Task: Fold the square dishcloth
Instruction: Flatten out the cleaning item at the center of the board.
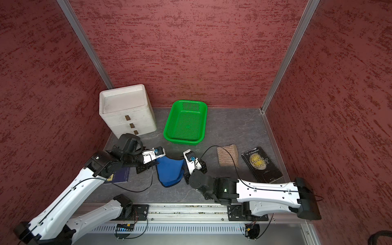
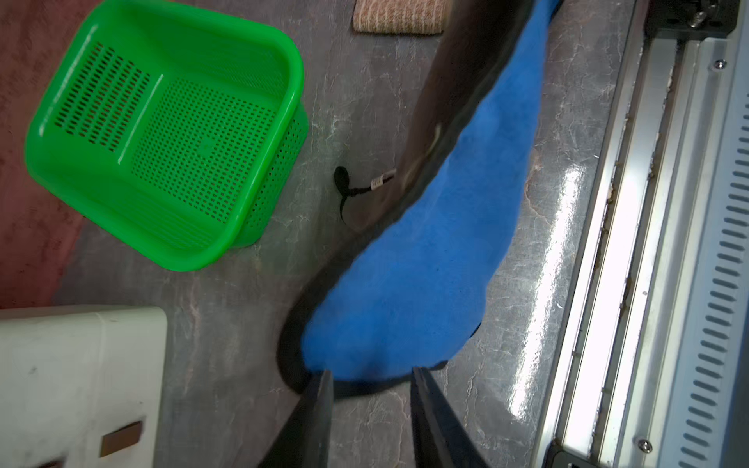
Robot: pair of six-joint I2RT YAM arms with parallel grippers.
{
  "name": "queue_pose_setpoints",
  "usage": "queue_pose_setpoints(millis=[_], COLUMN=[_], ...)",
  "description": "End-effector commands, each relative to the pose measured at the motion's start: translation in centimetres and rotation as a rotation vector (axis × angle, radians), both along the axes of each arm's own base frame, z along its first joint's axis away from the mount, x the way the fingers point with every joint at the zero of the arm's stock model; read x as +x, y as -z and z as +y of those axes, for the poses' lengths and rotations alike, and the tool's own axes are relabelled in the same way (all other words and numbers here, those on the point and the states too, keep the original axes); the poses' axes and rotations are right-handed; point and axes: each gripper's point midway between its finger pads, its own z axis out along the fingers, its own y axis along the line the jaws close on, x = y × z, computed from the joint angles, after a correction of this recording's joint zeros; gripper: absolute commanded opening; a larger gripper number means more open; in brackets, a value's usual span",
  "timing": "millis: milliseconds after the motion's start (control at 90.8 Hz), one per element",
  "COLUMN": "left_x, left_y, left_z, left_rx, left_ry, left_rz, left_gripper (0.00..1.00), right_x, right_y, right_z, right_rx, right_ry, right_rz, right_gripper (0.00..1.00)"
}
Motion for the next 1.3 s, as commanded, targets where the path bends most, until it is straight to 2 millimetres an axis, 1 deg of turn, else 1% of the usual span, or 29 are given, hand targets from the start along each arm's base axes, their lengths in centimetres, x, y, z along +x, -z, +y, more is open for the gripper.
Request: queue_pose_setpoints(millis=[0, 33, 66, 121, 231, 253, 286, 309, 353, 375, 397, 474, 551, 628, 672, 727, 793, 848, 926, 1025, 1080, 1190, 1212, 1256, 1289], left_x=[0.4, 0.0, -0.1, -0.2, -1.2, -1.6, -2.1, -2.4, -2.4, -2.2, -2.0, -1.1, -0.8, -1.1, -1.4, -2.4, -3.5, -3.7, -3.0, -2.7, -2.1, 0.2, 0.7, 2.0, 2.6], left_y=[-0.3, -0.4, -0.8, -1.8, -3.5, -3.5, -3.3, -2.8, -1.8, -1.3, -0.8, 0.2, 1.0, 1.7, 2.0, 2.6, 3.9, 5.3, 7.2, 9.3, 10.2, 10.7, 11.1, 11.2, 11.1], left_z=[-2.0, -2.4, -2.7, -3.1, -3.6, -3.8, -4.0, -4.1, -4.4, -4.6, -4.9, -5.9, -6.8, -7.4, -7.6, -7.8, -8.0, -8.4, -9.3, -10.2, -11.0, -12.7, -12.7, -12.9, -12.9], left_rx=[-0.132, -0.158, -0.183, -0.218, -0.291, -0.303, -0.315, -0.314, -0.315, -0.316, -0.316, -0.311, -0.299, -0.289, -0.293, -0.307, -0.307, -0.292, -0.239, -0.176, -0.152, -0.151, -0.15, -0.16, -0.167], left_ry=[0.013, 0.029, 0.036, 0.038, 0.078, 0.092, 0.117, 0.13, 0.152, 0.163, 0.175, 0.232, 0.316, 0.416, 0.47, 0.552, 0.619, 0.646, 0.647, 0.668, 0.669, 0.619, 0.587, 0.539, 0.521], left_rz=[0.03, 0.05, 0.058, 0.052, 0.065, 0.08, 0.1, 0.116, 0.127, 0.127, 0.131, 0.125, 0.141, 0.145, 0.145, 0.154, 0.168, 0.163, 0.131, 0.137, 0.116, 0.093, 0.114, 0.132, 0.154], left_gripper=[0.21, 0.08, 0.0, 0.0, 0.01, 0.11, 0.43, 0.59, 0.8, 0.84, 0.86, 0.88, 0.88, 0.87, 0.86, 0.85, 0.84, 0.84, 0.82, 0.8, 0.79, 0.78, 0.78, 0.78, 0.78], right_x=[0.3, 0.3, 0.4, 0.5, 0.6, 0.6, 0.5, 0.4, 0.1, -0.2, -0.4, -2.1, -3.6, -5.1, -5.5, -5.7, -5.9, -6.1, -6.2, -6.7, -7.0, -7.3, -7.4, -7.6, -7.6], right_y=[1.1, 1.3, 1.4, 1.2, 0.6, 0.4, 0.3, 0.2, 0.3, 0.5, 0.7, 2.4, 4.7, 6.6, 7.3, 8.1, 8.5, 8.8, 9.6, 11.8, 12.9, 14.8, 15.0, 15.6, 16.0], right_z=[-1.0, -1.2, -1.4, -1.5, -1.6, -1.6, -1.4, -1.3, -0.8, -0.5, -0.2, 1.1, 1.4, 1.5, 1.3, 0.9, 0.4, 0.0, -0.6, -1.2, -1.4, -1.8, -1.8, -2.0, -2.1], right_rx=[-0.089, -0.099, -0.106, -0.112, -0.113, -0.114, -0.12, -0.121, -0.13, -0.138, -0.148, -0.211, -0.279, -0.293, -0.286, -0.279, -0.265, -0.254, -0.254, -0.261, -0.27, -0.281, -0.276, -0.269, -0.264], right_ry=[0.029, 0.036, 0.043, 0.048, 0.044, 0.036, 0.023, 0.013, -0.021, -0.048, -0.071, -0.212, -0.299, -0.372, -0.382, -0.389, -0.386, -0.383, -0.362, -0.341, -0.33, -0.293, -0.29, -0.279, -0.27], right_rz=[0.017, 0.019, 0.02, 0.017, 0.014, 0.014, 0.013, 0.013, 0.017, 0.023, 0.026, 0.074, 0.147, 0.215, 0.235, 0.249, 0.258, 0.272, 0.309, 0.385, 0.422, 0.494, 0.505, 0.527, 0.538], right_gripper=[0.0, 0.0, 0.0, 0.0, 0.0, 0.0, 0.0, 0.0, 0.0, 0.0, 0.0, 0.0, 0.0, 0.0, 0.0, 0.0, 0.0, 0.0, 0.0, 0.0, 0.0, 0.0, 0.0, 0.0, 0.0])
